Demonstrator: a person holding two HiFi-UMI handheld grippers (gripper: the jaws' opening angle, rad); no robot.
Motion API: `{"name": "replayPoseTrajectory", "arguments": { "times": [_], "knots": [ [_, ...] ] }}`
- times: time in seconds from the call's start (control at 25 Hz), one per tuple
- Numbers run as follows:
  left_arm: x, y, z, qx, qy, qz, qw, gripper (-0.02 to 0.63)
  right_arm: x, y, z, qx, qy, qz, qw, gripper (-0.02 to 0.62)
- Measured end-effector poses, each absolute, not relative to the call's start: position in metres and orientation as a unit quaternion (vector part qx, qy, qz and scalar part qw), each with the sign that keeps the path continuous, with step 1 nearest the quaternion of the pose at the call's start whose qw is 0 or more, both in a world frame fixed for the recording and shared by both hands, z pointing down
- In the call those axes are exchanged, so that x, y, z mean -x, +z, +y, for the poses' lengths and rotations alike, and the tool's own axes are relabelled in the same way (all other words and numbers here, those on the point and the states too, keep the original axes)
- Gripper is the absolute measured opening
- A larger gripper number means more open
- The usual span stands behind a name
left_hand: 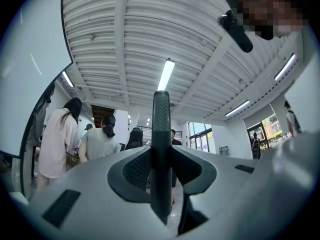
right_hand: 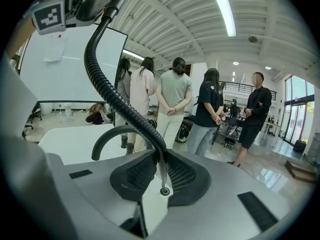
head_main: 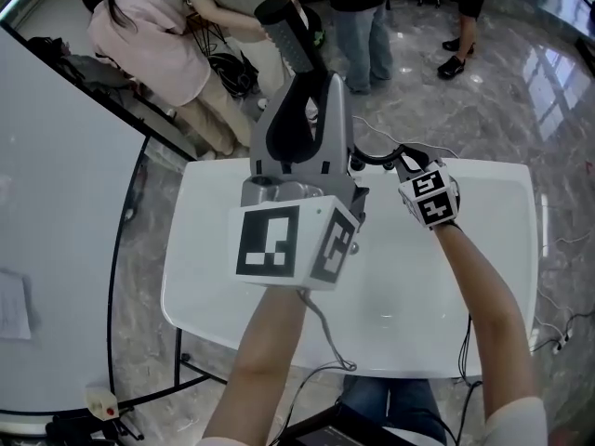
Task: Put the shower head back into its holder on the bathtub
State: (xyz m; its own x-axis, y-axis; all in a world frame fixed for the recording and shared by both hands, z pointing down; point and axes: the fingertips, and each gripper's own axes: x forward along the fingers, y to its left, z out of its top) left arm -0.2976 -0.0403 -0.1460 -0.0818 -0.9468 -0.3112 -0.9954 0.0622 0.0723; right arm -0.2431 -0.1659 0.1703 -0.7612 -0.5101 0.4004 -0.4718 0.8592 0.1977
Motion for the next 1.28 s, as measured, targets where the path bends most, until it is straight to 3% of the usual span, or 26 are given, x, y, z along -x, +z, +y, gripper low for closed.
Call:
{"name": "replayPoseTrajectory", "arguments": {
  "times": [0.96, 1.28],
  "knots": [
    [0.299, -0.065, -0.054, 0.662, 0.136, 0.735, 0.049, 0.123, 0.240, 0.259, -0.159, -0.233, -0.047, -0.930, 0.281, 0.064],
    [0.298, -0.049, -0.061, 0.665, 0.142, 0.733, 0.034, 0.123, 0.241, 0.274, -0.161, -0.244, -0.043, -0.931, 0.267, 0.066]
  ]
}}
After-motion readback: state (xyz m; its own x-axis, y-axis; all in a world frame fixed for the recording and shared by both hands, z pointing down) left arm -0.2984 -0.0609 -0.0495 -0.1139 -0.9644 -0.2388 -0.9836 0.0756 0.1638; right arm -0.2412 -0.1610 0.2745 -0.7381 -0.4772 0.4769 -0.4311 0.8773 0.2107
